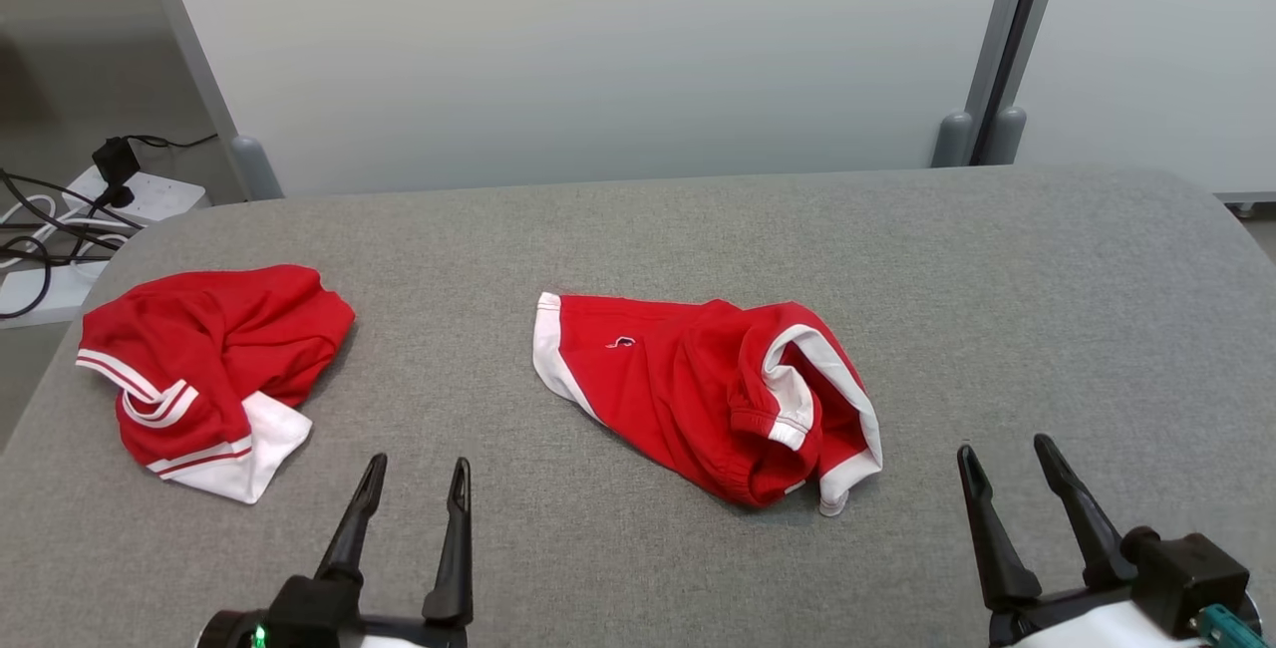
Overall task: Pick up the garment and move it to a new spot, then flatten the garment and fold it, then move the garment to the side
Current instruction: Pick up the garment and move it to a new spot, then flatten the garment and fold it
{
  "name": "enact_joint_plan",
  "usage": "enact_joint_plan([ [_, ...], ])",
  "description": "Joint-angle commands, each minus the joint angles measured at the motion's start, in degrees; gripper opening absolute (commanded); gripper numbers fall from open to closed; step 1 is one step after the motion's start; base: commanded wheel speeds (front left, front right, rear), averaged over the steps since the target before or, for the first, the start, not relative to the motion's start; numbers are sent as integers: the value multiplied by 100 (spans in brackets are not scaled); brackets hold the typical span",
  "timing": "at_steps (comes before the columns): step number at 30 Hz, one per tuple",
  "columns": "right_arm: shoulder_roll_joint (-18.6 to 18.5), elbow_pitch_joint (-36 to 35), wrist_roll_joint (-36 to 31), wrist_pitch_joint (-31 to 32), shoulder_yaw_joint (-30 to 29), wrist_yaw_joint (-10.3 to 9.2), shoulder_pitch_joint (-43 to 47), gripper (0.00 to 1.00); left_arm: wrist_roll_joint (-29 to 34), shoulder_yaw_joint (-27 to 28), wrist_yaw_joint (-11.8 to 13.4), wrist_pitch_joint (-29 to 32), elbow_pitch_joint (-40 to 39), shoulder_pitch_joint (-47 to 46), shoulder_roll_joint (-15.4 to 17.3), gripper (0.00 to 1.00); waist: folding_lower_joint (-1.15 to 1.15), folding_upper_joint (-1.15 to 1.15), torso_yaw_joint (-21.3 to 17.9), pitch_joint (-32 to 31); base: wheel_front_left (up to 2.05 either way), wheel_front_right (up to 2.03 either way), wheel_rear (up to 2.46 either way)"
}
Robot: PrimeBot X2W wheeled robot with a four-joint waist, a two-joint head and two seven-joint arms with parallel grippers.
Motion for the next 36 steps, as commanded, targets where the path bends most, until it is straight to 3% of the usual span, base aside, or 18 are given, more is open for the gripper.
enact_joint_plan([
  [1,-106,-172,-28,-77,133,41,-80,100,56,165,-38,-59,-102,-84,4,100,0,0,4,-18,0,0,0],
  [26,-134,-86,5,-77,139,41,-32,100,-207,-109,-54,-59,115,-51,-6,100,0,0,80,-68,0,0,0],
  [36,-201,-92,30,-77,123,41,-143,100,-886,-1188,60,-59,414,-568,-6,100,0,0,-92,111,0,0,0],
])
